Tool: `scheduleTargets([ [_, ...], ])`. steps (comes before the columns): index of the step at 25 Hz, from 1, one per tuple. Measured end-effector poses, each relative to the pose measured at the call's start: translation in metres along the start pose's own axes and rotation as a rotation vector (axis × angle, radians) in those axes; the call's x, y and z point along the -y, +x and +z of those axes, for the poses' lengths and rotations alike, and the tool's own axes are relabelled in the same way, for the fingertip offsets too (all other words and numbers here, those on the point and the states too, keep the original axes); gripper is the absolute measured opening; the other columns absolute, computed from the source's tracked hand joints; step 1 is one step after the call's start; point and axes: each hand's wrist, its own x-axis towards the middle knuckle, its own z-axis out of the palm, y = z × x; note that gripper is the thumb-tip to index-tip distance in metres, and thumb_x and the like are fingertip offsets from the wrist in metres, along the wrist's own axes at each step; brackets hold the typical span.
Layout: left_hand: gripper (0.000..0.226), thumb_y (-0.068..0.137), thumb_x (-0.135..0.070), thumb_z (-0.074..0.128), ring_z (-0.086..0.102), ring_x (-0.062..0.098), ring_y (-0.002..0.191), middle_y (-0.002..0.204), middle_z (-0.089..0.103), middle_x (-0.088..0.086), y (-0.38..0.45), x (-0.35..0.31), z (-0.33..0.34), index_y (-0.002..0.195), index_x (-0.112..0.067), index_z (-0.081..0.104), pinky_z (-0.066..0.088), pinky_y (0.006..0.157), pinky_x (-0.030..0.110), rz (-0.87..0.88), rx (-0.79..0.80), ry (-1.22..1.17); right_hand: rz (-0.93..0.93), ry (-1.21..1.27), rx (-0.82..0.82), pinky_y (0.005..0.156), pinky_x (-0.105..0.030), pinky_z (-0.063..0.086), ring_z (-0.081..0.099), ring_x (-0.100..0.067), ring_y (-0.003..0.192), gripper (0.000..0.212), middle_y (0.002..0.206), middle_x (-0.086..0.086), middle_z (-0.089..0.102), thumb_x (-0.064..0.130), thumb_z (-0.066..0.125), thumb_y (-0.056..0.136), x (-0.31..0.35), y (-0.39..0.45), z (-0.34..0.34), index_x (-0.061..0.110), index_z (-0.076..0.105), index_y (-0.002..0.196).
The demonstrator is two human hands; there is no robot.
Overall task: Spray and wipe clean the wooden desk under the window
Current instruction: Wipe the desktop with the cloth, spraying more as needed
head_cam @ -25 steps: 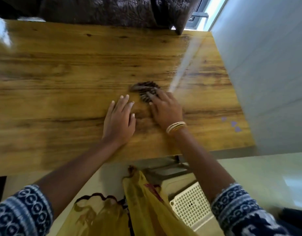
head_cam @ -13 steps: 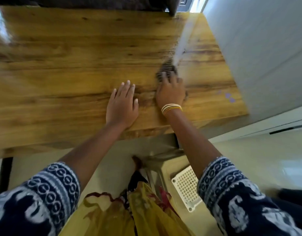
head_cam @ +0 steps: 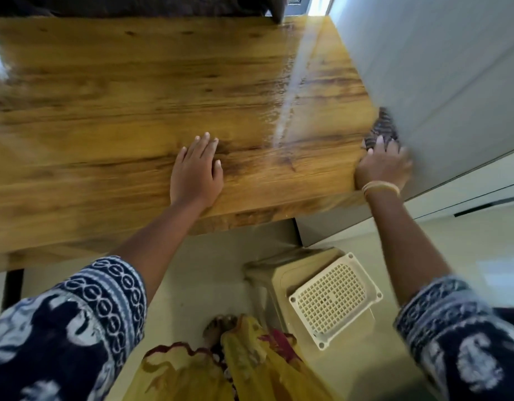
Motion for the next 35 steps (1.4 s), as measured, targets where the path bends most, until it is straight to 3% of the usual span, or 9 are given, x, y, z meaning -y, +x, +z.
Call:
scheduleTargets([
  [6, 0.051, 0.099, -0.027, 0.035, 0.023, 0.018, 0.147, 0.158, 0.03, 0.004, 0.0, -0.002, -0.001, 0.149, -0.015, 0.034, 0.019, 0.12, 0.039, -0.01, 0.002, 0.019, 0.342, 0.001, 0.082, 0.102, -0.044, 0.031, 0.036, -0.036, 0.128, 0.059, 0.143, -0.019, 0.041, 0.03, 0.037, 0.094, 0.036, -0.028, -0.016, 0.001, 0.035, 0.146],
  [11, 0.05, 0.099, -0.025, 0.036, 0.025, 0.019, 0.146, 0.157, 0.032, 0.005, 0.001, -0.001, -0.001, 0.147, -0.014, 0.037, 0.02, 0.119, 0.04, -0.008, -0.011, 0.003, -0.425, 0.077, 0.114, 0.089, -0.043, 0.041, 0.05, -0.035, 0.111, 0.055, 0.127, -0.017, 0.056, 0.032, 0.046, 0.088, 0.154, -0.11, -0.02, 0.005, 0.052, 0.135],
  [14, 0.049, 0.099, -0.026, 0.035, 0.025, 0.019, 0.146, 0.157, 0.032, 0.004, 0.001, 0.0, 0.0, 0.147, -0.014, 0.038, 0.02, 0.119, 0.039, -0.006, -0.007, 0.014, -0.772, 0.175, 0.125, 0.085, -0.043, 0.048, 0.055, -0.034, 0.107, 0.047, 0.126, -0.012, 0.06, 0.035, 0.05, 0.088, 0.149, -0.125, -0.025, 0.018, 0.061, 0.13],
  [16, 0.049, 0.1, -0.025, 0.034, 0.024, 0.018, 0.147, 0.157, 0.031, 0.003, 0.0, 0.0, 0.0, 0.148, -0.015, 0.036, 0.02, 0.119, 0.039, -0.007, -0.009, 0.012, -0.662, 0.17, 0.082, 0.092, -0.044, 0.046, 0.054, -0.035, 0.113, 0.047, 0.132, -0.01, 0.059, 0.04, 0.046, 0.089, 0.109, -0.085, -0.025, 0.023, 0.06, 0.131],
  [19, 0.05, 0.099, -0.025, 0.034, 0.023, 0.016, 0.147, 0.157, 0.031, 0.002, 0.0, -0.001, 0.001, 0.149, -0.017, 0.035, 0.019, 0.12, 0.038, -0.019, -0.007, 0.006, -0.233, 0.04, 0.067, 0.096, -0.047, 0.042, 0.046, -0.039, 0.118, 0.058, 0.14, -0.014, 0.05, 0.043, 0.034, 0.089, 0.029, -0.008, -0.013, 0.022, 0.05, 0.14],
  [22, 0.05, 0.099, -0.025, 0.033, 0.023, 0.015, 0.147, 0.158, 0.031, 0.001, 0.001, -0.002, 0.0, 0.149, -0.017, 0.035, 0.019, 0.12, 0.037, -0.028, -0.01, 0.012, -0.108, 0.063, 0.02, 0.093, -0.047, 0.038, 0.044, -0.041, 0.111, 0.058, 0.141, -0.014, 0.048, 0.041, 0.036, 0.089, -0.015, 0.001, -0.007, 0.023, 0.049, 0.143],
  [28, 0.049, 0.1, -0.024, 0.033, 0.024, 0.016, 0.147, 0.157, 0.032, 0.002, 0.001, -0.001, 0.002, 0.148, -0.017, 0.036, 0.019, 0.12, 0.037, -0.022, -0.017, 0.014, 0.284, 0.059, 0.042, 0.095, -0.046, 0.036, 0.039, -0.041, 0.118, 0.059, 0.144, -0.02, 0.04, 0.033, 0.036, 0.094, 0.03, -0.066, -0.009, 0.011, 0.036, 0.149],
  [30, 0.049, 0.1, -0.024, 0.033, 0.024, 0.017, 0.147, 0.157, 0.032, 0.003, 0.0, -0.002, 0.001, 0.148, -0.016, 0.036, 0.019, 0.12, 0.037, -0.02, -0.015, 0.015, 0.13, 0.104, 0.047, 0.093, -0.046, 0.039, 0.044, -0.039, 0.117, 0.06, 0.135, -0.017, 0.049, 0.032, 0.047, 0.088, 0.075, -0.098, -0.018, 0.011, 0.044, 0.143],
  [35, 0.049, 0.1, -0.024, 0.033, 0.023, 0.017, 0.147, 0.157, 0.031, 0.003, -0.001, -0.001, 0.0, 0.148, -0.016, 0.036, 0.018, 0.119, 0.037, -0.012, -0.016, -0.004, -0.676, 0.282, 0.047, 0.074, -0.039, 0.049, 0.053, -0.032, 0.096, 0.043, 0.114, -0.011, 0.062, 0.034, 0.057, 0.085, 0.116, -0.17, -0.023, 0.016, 0.064, 0.124],
])
